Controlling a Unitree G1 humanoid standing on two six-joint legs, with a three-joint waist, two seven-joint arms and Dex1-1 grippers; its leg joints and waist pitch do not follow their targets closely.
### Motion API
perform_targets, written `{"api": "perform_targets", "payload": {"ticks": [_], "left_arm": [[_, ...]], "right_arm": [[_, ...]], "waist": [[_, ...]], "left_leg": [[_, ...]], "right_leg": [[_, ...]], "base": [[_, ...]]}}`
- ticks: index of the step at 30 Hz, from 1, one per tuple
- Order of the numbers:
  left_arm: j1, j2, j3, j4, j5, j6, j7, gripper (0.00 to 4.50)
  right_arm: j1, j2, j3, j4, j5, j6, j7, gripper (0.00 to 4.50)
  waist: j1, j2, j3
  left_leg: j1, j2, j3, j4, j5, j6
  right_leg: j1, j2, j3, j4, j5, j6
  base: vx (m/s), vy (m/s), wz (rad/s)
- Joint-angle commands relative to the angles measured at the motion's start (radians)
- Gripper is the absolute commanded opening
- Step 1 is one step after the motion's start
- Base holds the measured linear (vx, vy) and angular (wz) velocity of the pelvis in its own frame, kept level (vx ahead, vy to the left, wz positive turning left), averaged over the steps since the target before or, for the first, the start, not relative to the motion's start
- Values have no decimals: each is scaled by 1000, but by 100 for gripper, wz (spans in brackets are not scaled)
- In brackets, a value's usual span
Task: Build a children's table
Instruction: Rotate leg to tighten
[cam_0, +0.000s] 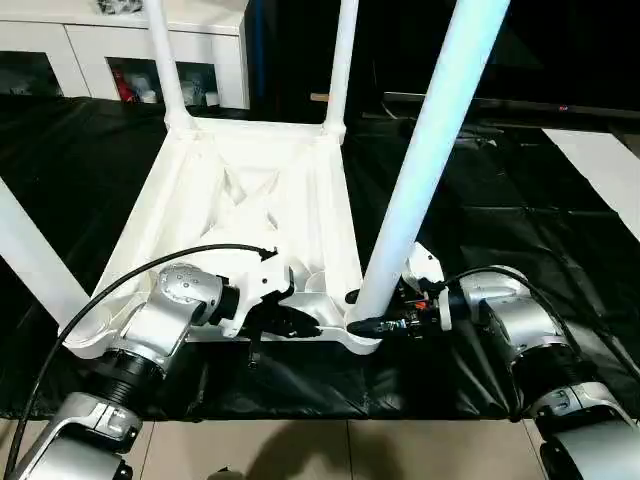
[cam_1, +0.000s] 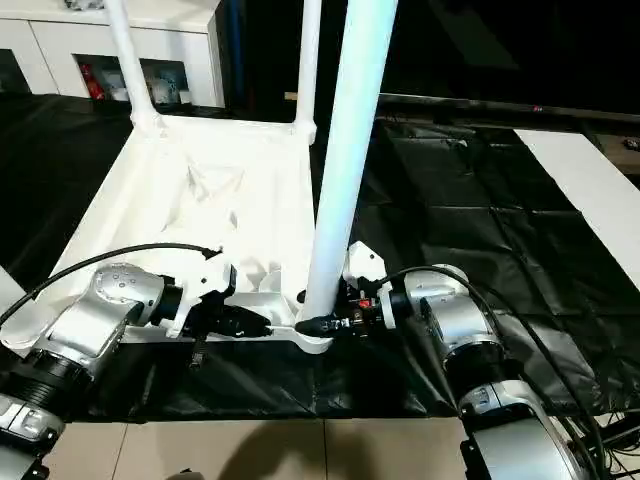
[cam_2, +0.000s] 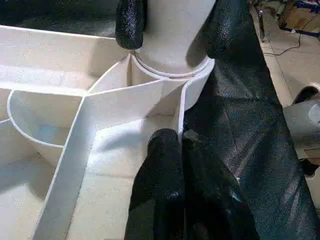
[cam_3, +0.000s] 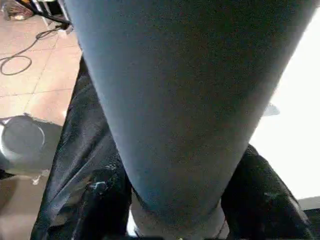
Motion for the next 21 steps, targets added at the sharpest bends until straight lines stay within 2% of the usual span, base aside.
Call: {"api": "perform_targets", "payload": {"ticks": [1, 3, 4, 5, 6, 7, 8, 9, 10, 11, 12, 13, 14, 15, 16, 17, 18, 19, 20, 21], "left_arm": [[-18, -23, 65, 12, 1, 24, 144, 0], [-7, -33, 73, -5, 0, 39, 181, 0], [5, -43, 79, -25, -1, 61, 211, 0], [11, -47, 79, -34, -1, 68, 220, 0], [51, -74, 81, -97, 5, 117, 279, 0], [65, -83, 81, -119, 8, 133, 298, 0], [82, -97, 80, -145, 11, 153, 320, 0], [103, -117, 79, -177, 17, 178, 348, 0], [114, -131, 78, -195, 21, 191, 367, 0], [130, -153, 77, -222, 29, 215, 395, 0], [130, -153, 77, -222, 29, 215, 395, 0], [142, -179, 76, -248, 34, 239, 432, 0], [146, -190, 76, -258, 35, 249, 449, 0], [149, -203, 75, -265, 35, 259, 466, 0], [152, -216, 72, -277, 36, 273, 485, 0], [153, -224, 66, -284, 41, 278, 497, 0], [153, -232, 62, -286, 47, 281, 509, 0], [153, -241, 62, -292, 48, 290, 520, 0], [151, -246, 64, -290, 51, 290, 529, 0], [151, -250, 67, -294, 55, 297, 537, 0]], "right_arm": [[41, 67, 78, 39, -25, 9, 20, 201], [43, 86, 65, 62, -32, -2, -40, 199], [44, 100, 53, 82, -42, -10, -101, 198], [44, 106, 49, 88, -45, -12, -122, 197], [42, 152, 26, 130, -66, -27, -277, 196], [40, 168, 19, 144, -74, -33, -332, 195], [38, 190, 12, 157, -77, -32, -382, 194], [32, 221, 3, 173, -80, -24, -450, 193], [25, 242, -5, 185, -79, -17, -492, 192], [15, 275, -16, 204, -80, -9, -554, 192], [15, 275, -16, 204, -80, -9, -554, 192], [-1, 314, -25, 228, -88, -4, -633, 192], [-8, 330, -27, 240, -92, -3, -668, 192], [-16, 346, -29, 251, -95, -1, -701, 192], [-27, 366, -32, 266, -98, -3, -733, 192], [-35, 381, -34, 276, -101, -9, -756, 192], [-43, 394, -36, 285, -103, -15, -775, 192], [-53, 405, -43, 295, -101, -21, -797, 192], [-61, 412, -54, 302, -94, -23, -810, 192], [-68, 416, -62, 308, -89, -24, -822, 247]], "waist": [[-3, 3, -47], [-8, 5, -44], [-11, 1, -42], [-15, 3, -39], [-23, -2, -37], [-30, -1, -31], [-41, -3, -30], [-46, -5, -30], [-57, -4, -29], [-67, 1, -31], [-73, 3, -31], [-81, 10, -29], [-92, 10, -26], [-94, 15, -25], [-111, 18, -24], [-117, 30, -20], [-123, 38, -16], [-119, 41, -13], [-96, 42, -5], [-107, 15, 6]], "left_leg": [[-2, -14, 19, -60, -272, 24], [-1, -14, 17, -62, -299, 16], [0, -15, 15, -64, -322, 14], [1, -16, 12, -66, -345, 8], [1, -13, 8, -68, -362, -5], [0, -17, 6, -70, -383, -8], [-1, -22, -1, -68, -413, -15], [-4, -23, -4, -69, -418, -18], [-4, -25, -11, -70, -439, -23], [5, -26, -15, -69, -463, -20], [4, -25, -18, -71, -475, -17], [6, -25, -23, -76, -511, -11], [6, -24, -27, -80, -542, -8], [15, -24, -29, -78, -570, -5], [19, -20, -34, -82, -618, 3], [18, -8, -45, -97, -682, 4], [13, 2, -51, -112, -734, 3], [-8, 27, -56, -146, -820, 13], [-8, 41, -43, -171, -867, 14], [41, 7, -23, -141, -862, 12]], "right_leg": [[47, -37, 23, -75, -322, -173], [43, -38, 23, -80, -365, -164], [42, -38, 21, -85, -410, -150], [39, -39, 21, -89, -459, -136], [36, -44, 21, -90, -513, -119], [34, -42, 17, -98, -562, -105], [36, -44, 10, -108, -657, -63], [39, -45, 6, -111, -693, -45], [37, -47, -3, -122, -743, -18], [34, -46, -11, -132, -747, -14], [37, -46, -17, -134, -737, -19], [42, -43, -32, -142, -715, -25], [45, -41, -45, -148, -697, -28], [43, -40, -56, -157, -700, -27], [51, -41, -80, -163, -680, -19], [68, -39, -100, -164, -634, -22], [79, -34, -101, -150, -581, -32], [111, -31, -86, -84, -437, -64], [105, -32, -59, -32, -362, -93], [48, -15, -75, -110, -575, -57]], "base": [[0, 0, 0], [0, 0, 0], [0, 0, 0], [0, 0, 0], [0, 0, 0], [0, 0, 0], [0, 0, 0], [-47, 12, -22], [-47, 12, -22], [-48, 25, -19], [0, 0, 0], [0, 0, 0], [0, 0, 0], [0, 0, 0], [0, 0, 0], [-45, 55, -16], [-53, 28, -8], [-53, 28, -8], [0, 0, 0], [23, -47, 19]]}}
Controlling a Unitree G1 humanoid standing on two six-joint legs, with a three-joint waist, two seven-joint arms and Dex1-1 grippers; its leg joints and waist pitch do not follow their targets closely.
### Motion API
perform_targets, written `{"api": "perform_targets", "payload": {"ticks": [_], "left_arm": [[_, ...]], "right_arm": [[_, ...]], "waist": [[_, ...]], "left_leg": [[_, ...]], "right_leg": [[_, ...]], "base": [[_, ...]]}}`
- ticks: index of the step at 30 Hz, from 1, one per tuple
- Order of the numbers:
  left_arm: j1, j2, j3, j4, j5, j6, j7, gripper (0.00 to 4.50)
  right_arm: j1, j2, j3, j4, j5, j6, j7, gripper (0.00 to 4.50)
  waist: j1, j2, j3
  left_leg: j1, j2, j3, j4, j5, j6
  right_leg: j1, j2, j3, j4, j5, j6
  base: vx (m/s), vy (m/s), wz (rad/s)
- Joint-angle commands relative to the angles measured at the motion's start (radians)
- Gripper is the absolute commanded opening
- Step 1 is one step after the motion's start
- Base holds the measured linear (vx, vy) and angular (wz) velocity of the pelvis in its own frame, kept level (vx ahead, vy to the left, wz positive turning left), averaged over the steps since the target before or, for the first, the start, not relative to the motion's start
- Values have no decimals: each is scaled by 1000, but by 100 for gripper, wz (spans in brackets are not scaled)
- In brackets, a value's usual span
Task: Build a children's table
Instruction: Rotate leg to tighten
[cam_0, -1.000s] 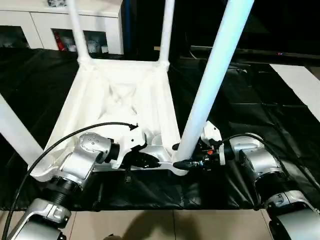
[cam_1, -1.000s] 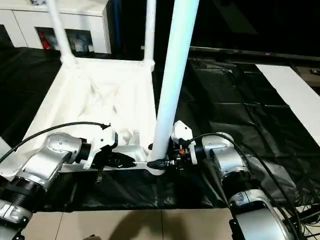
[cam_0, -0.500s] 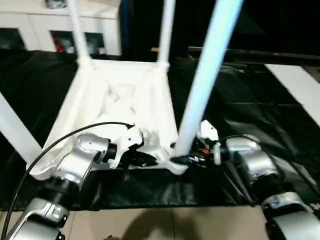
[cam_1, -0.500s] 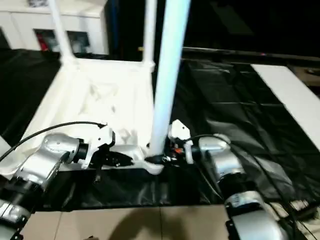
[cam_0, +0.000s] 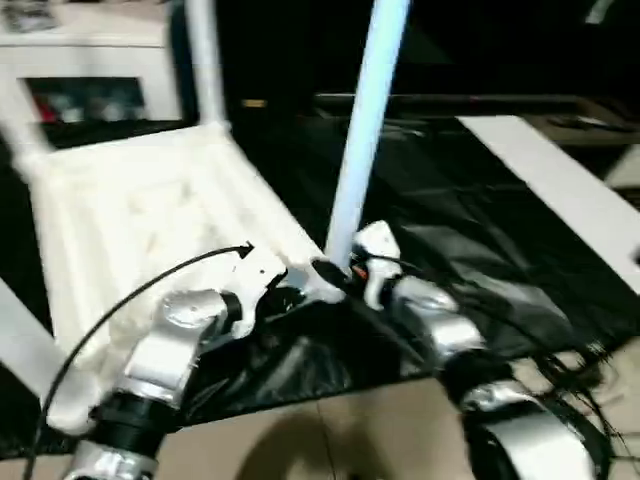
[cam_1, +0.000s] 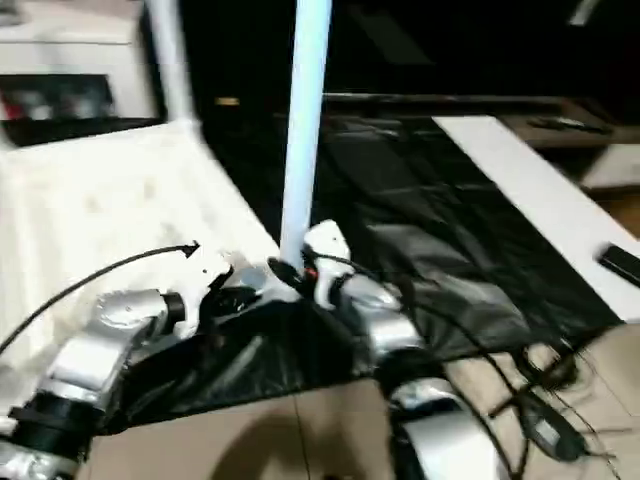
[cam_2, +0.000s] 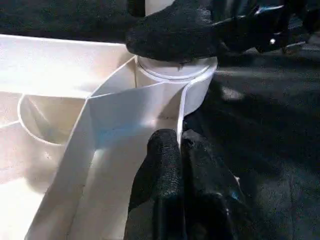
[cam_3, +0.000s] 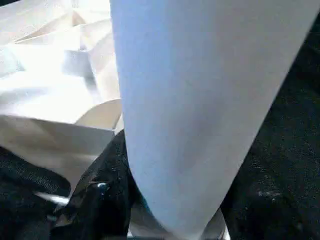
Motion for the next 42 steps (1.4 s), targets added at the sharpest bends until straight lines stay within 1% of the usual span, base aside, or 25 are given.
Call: {"api": "perform_targets", "payload": {"ticks": [1, 2, 3, 4, 5, 6, 7, 8, 9, 10, 11, 12, 13, 14, 15, 19, 20, 22, 24, 26, 29, 33, 37, 38, 42], "left_arm": [[-17, -95, -55, -41, -44, -4, 16, 0], [-16, -95, -54, -44, -42, 1, 19, 0], [-17, -88, -54, -45, -38, 3, 20, 0], [-17, -83, -55, -47, -38, 6, 22, 0], [-18, -81, -55, -47, -38, 7, 23, 0], [-21, -75, -56, -43, -34, 5, 24, 0], [-25, -70, -55, -37, -32, 1, 23, 0], [-25, -70, -55, -37, -32, 1, 23, 0], [-37, -61, -51, -21, -27, -9, 23, 0], [-44, -56, -49, -12, -23, -15, 24, 0], [-48, -53, -47, -7, -20, -19, 25, 0], [-53, -49, -44, 0, -17, -23, 25, 0], [-59, -43, -42, 7, -12, -27, 25, 0], [-61, -41, -42, 8, -12, -28, 25, 0], [-69, -29, -41, 18, -6, -37, 22, 0], [-80, -14, -40, 37, -5, -50, 12, 0], [-81, -7, -42, 41, -6, -56, 7, 0], [-81, -1, -42, 42, -8, -59, 5, 0], [-79, 6, -44, 40, -13, -63, 0, 0], [-73, 16, -49, 36, -17, -71, -7, 0], [-63, 28, -57, 28, -15, -96, -11, 0], [-56, 30, -46, 24, -27, -129, -1, 0], [-44, 37, -41, -4, -52, -104, -24, 0], [-41, 36, -34, -16, -69, -84, -37, 43], [-32, 52, -19, -83, -97, -28, -57, 60]], "right_arm": [[4, 94, 57, 57, -11, 37, 29, 261], [-2, 95, 47, 61, -4, 40, 23, 261], [-5, 86, 41, 60, -1, 42, 27, 268], [-6, 79, 38, 60, -3, 39, 29, 282], [-6, 76, 38, 60, -4, 37, 30, 297], [-5, 63, 40, 55, -12, 22, 27, 306], [-2, 50, 44, 48, -19, 10, 29, 311], [-2, 50, 44, 48, -19, 10, 29, 311], [11, 21, 44, 18, -15, -2, 72, 311], [21, 3, 45, -4, -9, -2, 107, 311], [26, -8, 44, -16, -5, -1, 129, 311], [37, -27, 48, -40, 1, 0, 165, 311], [53, -53, 55, -71, 4, -1, 208, 311], [57, -60, 56, -78, 5, -1, 217, 311], [89, -113, 66, -143, 14, 0, 293, 311], [154, -228, 64, -273, 59, 17, 438, 311], [171, -269, 56, -314, 77, 29, 482, 311], [189, -305, 46, -358, 99, 50, 521, 311], [215, -352, 32, -422, 128, 88, 570, 311], [246, -405, 17, -486, 153, 124, 614, 311], [284, -457, 3, -555, 181, 166, 642, 311], [313, -457, 3, -598, 185, 190, 619, 311], [317, -433, 3, -608, 186, 203, 579, 311], [320, -433, 6, -616, 190, 210, 580, 312], [329, -430, 22, -650, 201, 228, 584, 312]], "waist": [[9, 6, -10], [-8, 12, 5], [-50, 5, -7], [25, 68, -39], [68, 66, -23], [45, 42, -38], [76, 0, -42], [76, 0, -42], [93, -4, -66], [106, 11, -75], [111, 20, -82], [107, 14, -76], [115, 26, -78], [114, 24, -76], [111, 23, -78], [113, 18, -74], [111, 10, -71], [113, 8, -70], [111, 8, -69], [112, -3, -72], [114, -6, -70], [116, -7, -70], [115, -8, -75], [115, -8, -75], [118, -1, -76]], "left_leg": [[55, -26, 25, -74, -809, 9], [99, -51, 33, -17, -772, 5], [66, -61, 34, 59, -609, 17], [-152, 8, -7, -92, -757, -7], [-99, -19, 39, -137, -885, -21], [-54, 16, 16, -146, -805, 21], [-36, -35, 7, -36, -339, 0], [-36, -35, 7, -36, -339, 0], [-60, -26, 14, -47, -87, 16], [-37, -26, 25, -36, 105, 47], [-32, -32, 33, -25, 205, 73], [-62, -39, 34, -31, 197, 70], [-63, -38, 39, -38, 85, 38], [-51, -34, 42, -38, 33, 33], [-53, -28, 40, -43, -18, 35], [-51, -23, 45, -49, -96, 40], [-54, -24, 48, -51, -113, 42], [-54, -23, 51, -51, -137, 46], [-56, -21, 50, -53, -141, 45], [-58, -21, 52, -48, -107, 52], [-56, -23, 55, -44, -91, 66], [-56, -22, 55, -43, -95, 67], [-56, -23, 56, -38, -61, 66], [-56, -23, 57, -38, -62, 67], [-53, -22, 56, -36, -58, 71]], "right_leg": [[-36, -3, -28, -142, -747, 4], [-83, 2, -88, -209, -885, 52], [-46, 14, -203, -268, -916, 189], [211, -48, -56, 145, -347, 43], [124, 11, -52, 97, -154, -12], [107, -8, 12, 123, -226, 3], [36, -116, 68, -70, -767, 9], [36, -116, 68, -70, -767, 9], [67, -87, 67, -41, -541, -18], [57, -56, 58, -10, -200, -78], [52, -32, 61, 16, 84, -149], [67, -21, 59, 22, 163, -161], [66, -13, 55, 16, 167, -159], [57, -11, 60, 11, 156, -167], [65, -7, 64, 12, 157, -193], [66, -9, 69, -1, 61, -177], [66, -8, 71, -4, 23, -169], [65, -11, 75, -11, -51, -149], [64, -13, 76, -13, -72, -145], [63, -12, 78, -7, -23, -155], [58, -10, 79, -5, 6, -165], [57, -12, 80, -6, -20, -166], [56, -11, 81, 2, 26, -176], [56, -10, 81, 4, 36, -181], [54, -10, 82, 8, 70, -194]], "base": [[23, -47, 19], [10, -51, -12], [159, 109, -55], [159, 109, -55], [271, 147, -30], [141, -72, -5], [141, -72, -5], [83, -130, -14], [50, -95, 1], [50, -95, 1], [0, 0, 0], [0, 0, 0], [0, 0, 0], [0, 0, 0], [-8, 53, 5], [-6, 26, 1], [0, 0, 0], [0, 0, 0], [0, 0, 0], [0, 0, 0], [0, 0, 0], [0, 0, 0], [0, 0, 0], [0, 0, 0], [0, 0, 0]]}}
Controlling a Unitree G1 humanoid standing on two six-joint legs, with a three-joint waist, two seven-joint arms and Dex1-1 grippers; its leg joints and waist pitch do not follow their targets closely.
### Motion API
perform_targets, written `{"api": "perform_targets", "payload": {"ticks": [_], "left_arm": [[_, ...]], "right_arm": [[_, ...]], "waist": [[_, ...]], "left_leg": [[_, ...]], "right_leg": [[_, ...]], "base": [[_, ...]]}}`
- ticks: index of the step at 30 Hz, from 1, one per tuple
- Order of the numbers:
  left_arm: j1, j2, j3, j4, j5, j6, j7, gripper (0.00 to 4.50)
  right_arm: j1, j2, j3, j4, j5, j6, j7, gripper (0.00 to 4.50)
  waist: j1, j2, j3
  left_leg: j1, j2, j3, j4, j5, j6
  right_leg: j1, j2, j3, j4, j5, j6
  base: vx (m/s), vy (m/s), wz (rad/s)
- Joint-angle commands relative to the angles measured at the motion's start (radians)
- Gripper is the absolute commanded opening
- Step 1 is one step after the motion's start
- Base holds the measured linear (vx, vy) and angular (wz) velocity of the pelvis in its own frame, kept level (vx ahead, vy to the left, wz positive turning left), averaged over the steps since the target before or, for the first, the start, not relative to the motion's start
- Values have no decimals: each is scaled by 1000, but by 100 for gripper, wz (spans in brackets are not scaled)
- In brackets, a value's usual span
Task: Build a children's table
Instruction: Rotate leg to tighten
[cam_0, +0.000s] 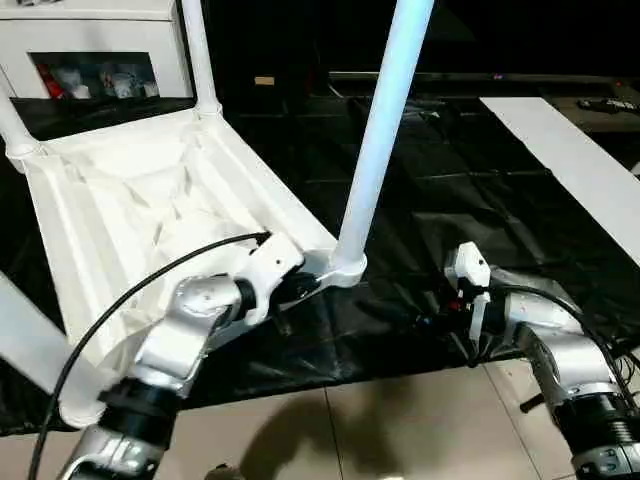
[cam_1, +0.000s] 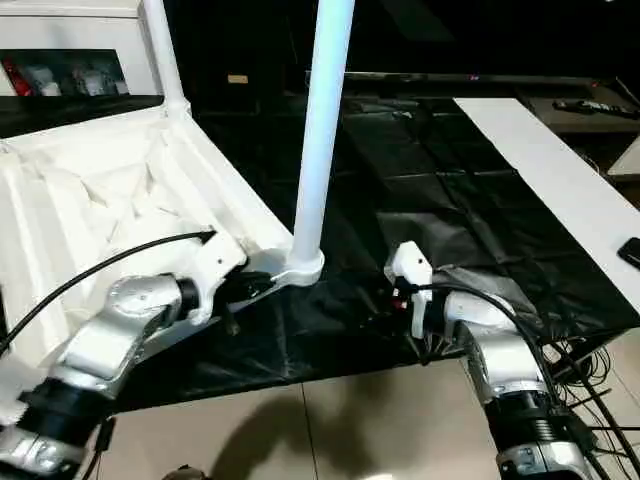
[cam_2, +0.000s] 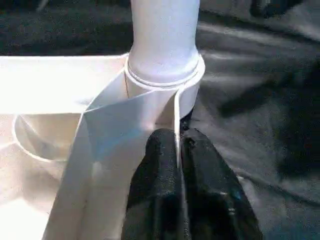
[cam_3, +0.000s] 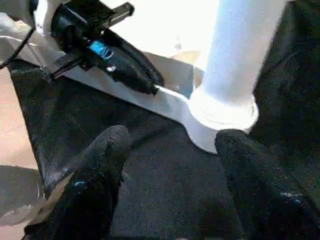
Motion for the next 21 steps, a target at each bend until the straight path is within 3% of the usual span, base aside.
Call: {"api": "perform_targets", "payload": {"ticks": [1, 4, 8, 15, 17, 21], "left_arm": [[2, 9, 16, -40, -17, 12, -6, 74], [5, 17, 49, -62, -34, 13, 10, 96], [27, 36, 69, -105, -62, 40, 0, 105], [109, 40, 95, -257, -140, 119, -10, 105], [123, 31, 127, -319, -232, 177, -37, 105], [140, 110, 85, -353, -260, 243, -129, 105]], "right_arm": [[6, 0, 9, -24, 6, 14, -7, 312], [-13, 24, 15, -2, -9, 3, -33, 312], [-43, 46, 9, 43, -32, -11, -98, 312], [-137, 39, -61, 199, -80, -14, -317, 312], [-185, 53, -90, 274, -88, -55, -414, 312], [-281, 111, -110, 415, -106, -132, -579, 312]], "waist": [[10, 2, -66], [9, 4, -65], [8, 6, -61], [15, 7, -61], [19, 5, -60], [20, 11, -61]], "left_leg": [[6, -38, 34, -30, -93, 76], [6, -38, 34, -29, -111, 64], [7, -37, 33, -35, -157, 35], [11, -37, 35, -35, -176, 2], [8, -38, 36, -34, -169, -3], [10, -43, 38, -34, -175, -13]], "right_leg": [[51, -12, 23, -62, 135, -243], [49, -12, 22, -61, 144, -250], [47, -13, 21, -65, 70, -243], [43, -14, 26, -67, 13, -230], [44, -15, 26, -65, 20, -230], [40, -10, 26, -65, 10, -220]], "base": [[0, 0, 0], [0, 0, 0], [0, 0, 0], [0, 0, 0], [0, 0, 0], [0, 0, 0]]}}
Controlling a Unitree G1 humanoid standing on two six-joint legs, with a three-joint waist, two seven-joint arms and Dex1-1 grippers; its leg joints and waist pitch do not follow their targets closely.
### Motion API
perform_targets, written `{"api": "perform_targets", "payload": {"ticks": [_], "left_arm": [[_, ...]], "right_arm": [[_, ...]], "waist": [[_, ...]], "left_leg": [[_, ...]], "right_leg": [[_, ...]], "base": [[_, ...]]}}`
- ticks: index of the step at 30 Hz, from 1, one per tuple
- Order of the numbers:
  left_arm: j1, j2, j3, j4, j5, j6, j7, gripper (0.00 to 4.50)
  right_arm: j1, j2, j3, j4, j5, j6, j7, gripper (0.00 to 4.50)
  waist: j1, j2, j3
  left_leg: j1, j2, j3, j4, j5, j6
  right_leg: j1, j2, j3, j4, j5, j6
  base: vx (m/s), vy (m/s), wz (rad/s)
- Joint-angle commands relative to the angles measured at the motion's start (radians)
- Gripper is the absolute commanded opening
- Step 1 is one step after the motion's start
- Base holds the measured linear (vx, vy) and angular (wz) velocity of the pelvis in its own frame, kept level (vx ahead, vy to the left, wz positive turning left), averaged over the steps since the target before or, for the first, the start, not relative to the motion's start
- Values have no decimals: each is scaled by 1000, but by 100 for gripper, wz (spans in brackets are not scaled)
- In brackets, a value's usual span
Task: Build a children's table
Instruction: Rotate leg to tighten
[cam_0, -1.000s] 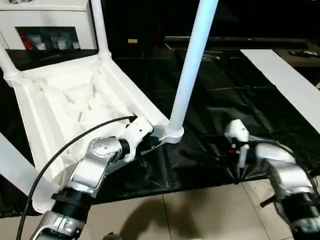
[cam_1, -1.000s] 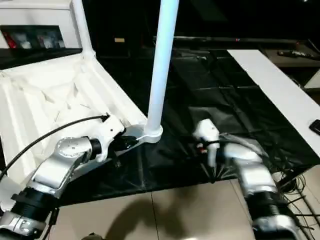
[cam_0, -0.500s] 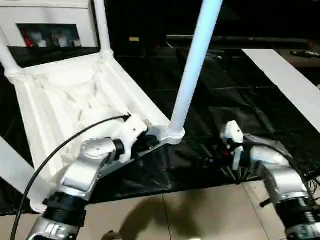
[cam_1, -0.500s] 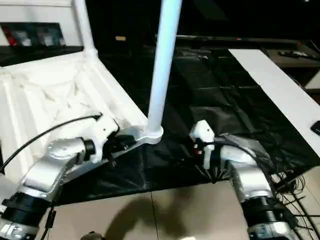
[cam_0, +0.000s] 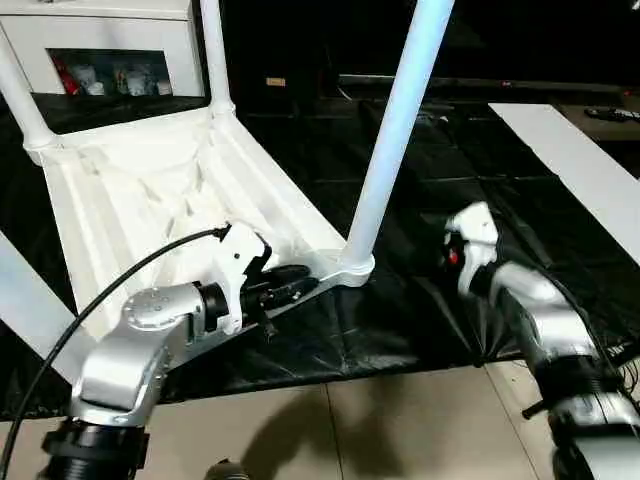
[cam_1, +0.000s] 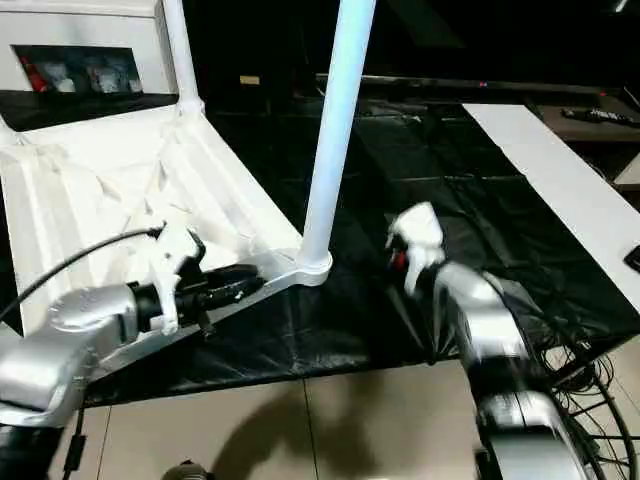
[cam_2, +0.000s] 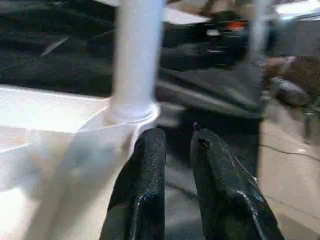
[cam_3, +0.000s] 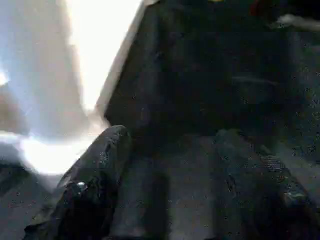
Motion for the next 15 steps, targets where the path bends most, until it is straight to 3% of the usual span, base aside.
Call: {"api": "perform_targets", "payload": {"ticks": [1, 4, 7, 10, 12, 13, 14, 15], "left_arm": [[15, 60, -43, -25, -18, 67, -76, 105], [27, 118, -81, -38, -5, 104, -118, 105], [27, 179, -141, 14, 106, 87, -86, 105], [20, 192, -148, 32, 128, 93, -44, 105], [22, 207, -151, 26, 123, 108, -39, 105], [39, 242, -154, -1, 114, 130, -45, 105], [48, 255, -153, -12, 111, 137, -49, 105], [56, 265, -150, -21, 114, 140, -48, 105]], "right_arm": [[-63, 33, -16, 90, -19, -63, -102, 312], [-114, 67, -17, 155, -16, -94, -115, 312], [-190, 122, -27, 230, -7, -149, -114, 312], [-225, 139, -37, 272, -1, -179, -121, 312], [-251, 146, -45, 308, 1, -203, -126, 312], [-288, 157, -64, 359, 19, -236, -106, 312], [-300, 160, -73, 376, 29, -246, -93, 312], [-306, 162, -76, 388, 38, -255, -52, 312]], "waist": [[-6, 9, -62], [-17, 16, -63], [-22, 20, -64], [-23, 22, -63], [-22, 19, -65], [-22, 8, -64], [-21, 12, -64], [-22, 10, -64]], "left_leg": [[5, -46, 34, -49, -176, -18], [10, -43, 34, -47, -196, -25], [10, -43, 33, -46, -196, -19], [11, -40, 34, -46, -206, -19], [9, -42, 33, -46, -207, -22], [7, -41, 35, -45, -205, -19], [6, -42, 33, -45, -212, -15], [6, -42, 34, -44, -213, -13]], "right_leg": [[41, -11, 18, -65, -29, -210], [36, -8, 21, -64, -34, -204], [36, -6, 21, -61, 3, -213], [35, -8, 22, -60, 2, -217], [35, -9, 22, -57, -3, -223], [35, -9, 22, -57, 0, -224], [36, -11, 22, -56, -18, -223], [35, -10, 22, -55, -18, -223]], "base": [[0, 0, 0], [0, 0, 0], [0, 0, 0], [0, 0, 0], [0, 0, 0], [0, 0, 0], [0, 0, 0], [0, 0, 0]]}}
